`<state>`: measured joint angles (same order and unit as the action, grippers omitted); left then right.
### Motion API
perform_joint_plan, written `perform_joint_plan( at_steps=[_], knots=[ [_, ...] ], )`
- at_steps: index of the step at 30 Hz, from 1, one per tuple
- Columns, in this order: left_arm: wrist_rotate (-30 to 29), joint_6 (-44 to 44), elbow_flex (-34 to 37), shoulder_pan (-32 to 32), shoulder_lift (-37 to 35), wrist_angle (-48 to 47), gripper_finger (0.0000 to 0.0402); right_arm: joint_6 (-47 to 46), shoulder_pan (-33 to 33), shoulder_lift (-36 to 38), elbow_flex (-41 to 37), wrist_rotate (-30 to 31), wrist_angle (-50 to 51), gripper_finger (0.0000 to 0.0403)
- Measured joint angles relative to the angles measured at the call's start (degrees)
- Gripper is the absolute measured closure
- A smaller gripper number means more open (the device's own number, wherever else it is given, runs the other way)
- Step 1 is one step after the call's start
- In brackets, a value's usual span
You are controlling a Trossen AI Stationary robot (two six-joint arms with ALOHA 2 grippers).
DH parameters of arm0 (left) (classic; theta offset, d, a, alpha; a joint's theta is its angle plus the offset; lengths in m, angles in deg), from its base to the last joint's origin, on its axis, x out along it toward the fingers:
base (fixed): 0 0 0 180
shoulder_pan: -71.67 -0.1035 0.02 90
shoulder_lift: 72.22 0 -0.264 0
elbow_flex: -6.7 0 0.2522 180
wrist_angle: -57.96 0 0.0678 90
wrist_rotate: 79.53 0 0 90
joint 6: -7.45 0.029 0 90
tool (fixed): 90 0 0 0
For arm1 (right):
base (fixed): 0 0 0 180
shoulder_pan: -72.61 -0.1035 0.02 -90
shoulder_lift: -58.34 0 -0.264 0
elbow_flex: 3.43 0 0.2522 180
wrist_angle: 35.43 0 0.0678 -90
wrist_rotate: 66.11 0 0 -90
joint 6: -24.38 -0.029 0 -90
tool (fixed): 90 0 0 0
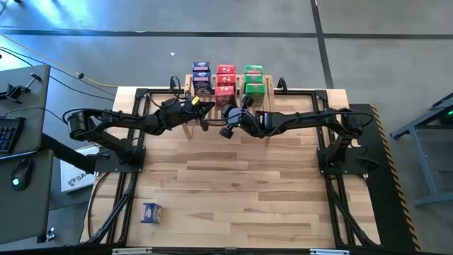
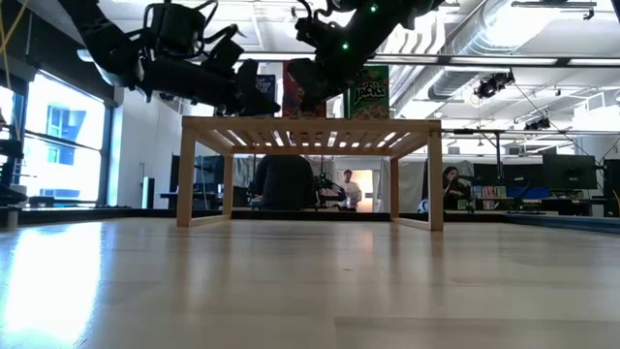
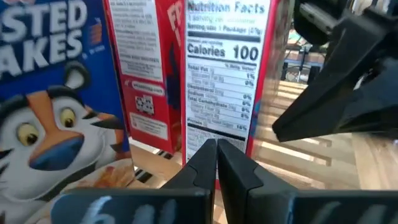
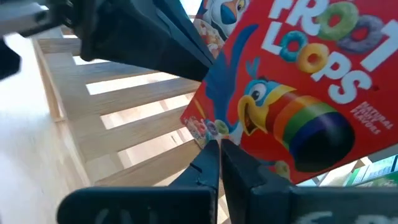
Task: Stack cereal on shelf
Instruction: Put the red cereal box on the shelf and align it with the other red cereal boxes
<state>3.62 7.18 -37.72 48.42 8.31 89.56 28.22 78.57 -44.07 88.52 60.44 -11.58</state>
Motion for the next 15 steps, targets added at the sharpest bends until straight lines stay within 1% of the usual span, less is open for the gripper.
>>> perform_joint_plan(
  at_steps=[15],
  knots=[
    [-0.3,-0.1,-0.7,-1.2,0.5,1.9,0.0394,0.0,0.1,0.0,0.0,-0.1,-0.1,0.0403]
  ],
)
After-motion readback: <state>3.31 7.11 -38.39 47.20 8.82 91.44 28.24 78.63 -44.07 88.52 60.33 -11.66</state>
